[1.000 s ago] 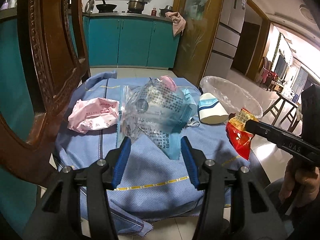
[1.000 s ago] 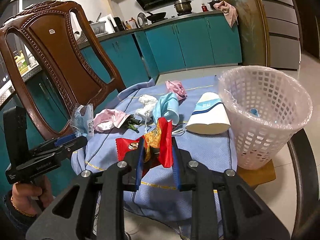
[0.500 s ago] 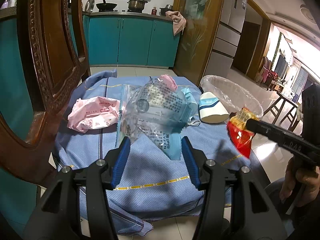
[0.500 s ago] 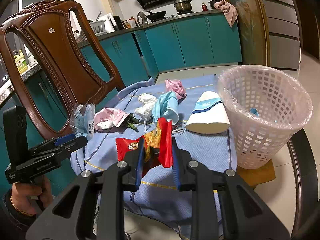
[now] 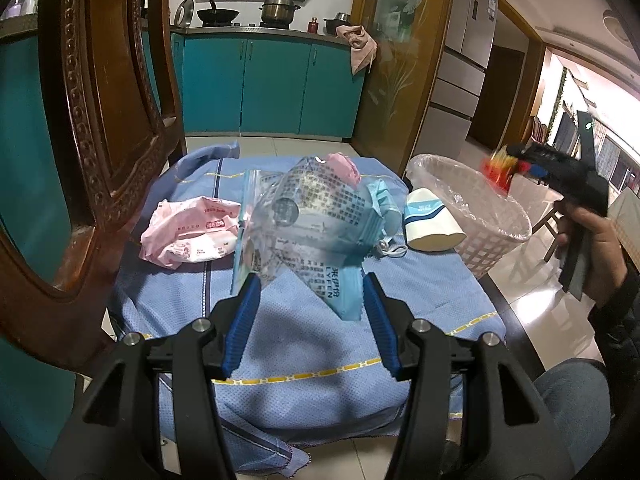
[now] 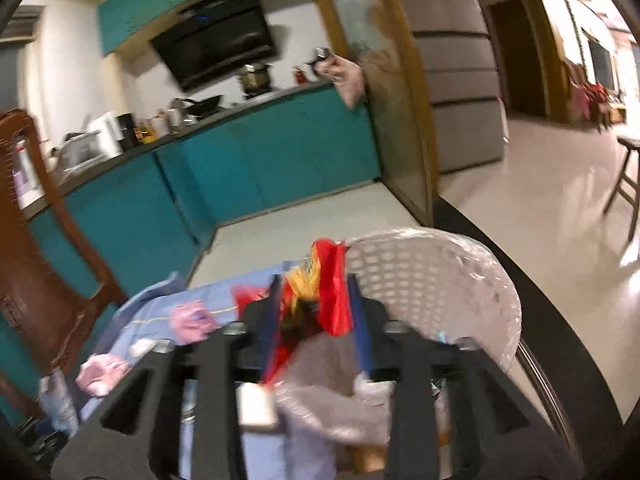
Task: Collect trash
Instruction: 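Open the right tool over the wastebasket to drop the red wrapper, then carry the clear plastic bag with the left tool and release it into the wastebasket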
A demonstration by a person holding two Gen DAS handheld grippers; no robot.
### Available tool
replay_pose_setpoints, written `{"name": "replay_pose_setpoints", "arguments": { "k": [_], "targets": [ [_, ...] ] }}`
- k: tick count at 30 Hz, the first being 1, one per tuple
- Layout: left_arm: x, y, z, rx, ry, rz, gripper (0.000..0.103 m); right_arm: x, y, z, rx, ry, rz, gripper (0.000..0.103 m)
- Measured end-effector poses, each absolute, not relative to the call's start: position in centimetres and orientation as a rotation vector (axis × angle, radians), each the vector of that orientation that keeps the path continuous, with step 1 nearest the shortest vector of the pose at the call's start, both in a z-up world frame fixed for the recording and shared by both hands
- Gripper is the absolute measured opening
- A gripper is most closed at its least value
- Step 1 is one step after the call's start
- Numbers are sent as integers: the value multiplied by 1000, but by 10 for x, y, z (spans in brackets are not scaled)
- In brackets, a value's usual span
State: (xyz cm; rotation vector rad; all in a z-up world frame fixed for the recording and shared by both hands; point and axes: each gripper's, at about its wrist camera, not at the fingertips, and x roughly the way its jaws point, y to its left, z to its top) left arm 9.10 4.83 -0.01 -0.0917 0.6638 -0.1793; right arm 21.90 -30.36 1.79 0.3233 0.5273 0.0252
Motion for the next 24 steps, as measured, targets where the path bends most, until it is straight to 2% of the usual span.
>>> {"name": "replay_pose_setpoints", "arguments": {
  "k": [4,6,8,9,15,20,23,24],
  "targets": [
    [91,46,-1,-81,668,-178,54,171,-314,25,451,476,31,62],
    [93,44,-2,-76,673,-181,54,132,-312,34,504,392,32,74],
    [94,40,-2,-74,676,-192,54,74,-303,31,556,269,26,91],
    [95,36,-1,-69,677,-202,54,56,-294,27,533,248,30,94],
    [113,-13,16,-55,671,-334,54,38,-302,21,548,246,-8,95],
    [162,-100,54,5,616,-488,55,36,-329,7,687,240,-86,96],
    [207,-152,73,4,601,-562,57,39,-333,5,716,248,-103,96],
    [221,-166,76,9,604,-575,62,38,-334,5,714,248,-105,96]
  ]
}}
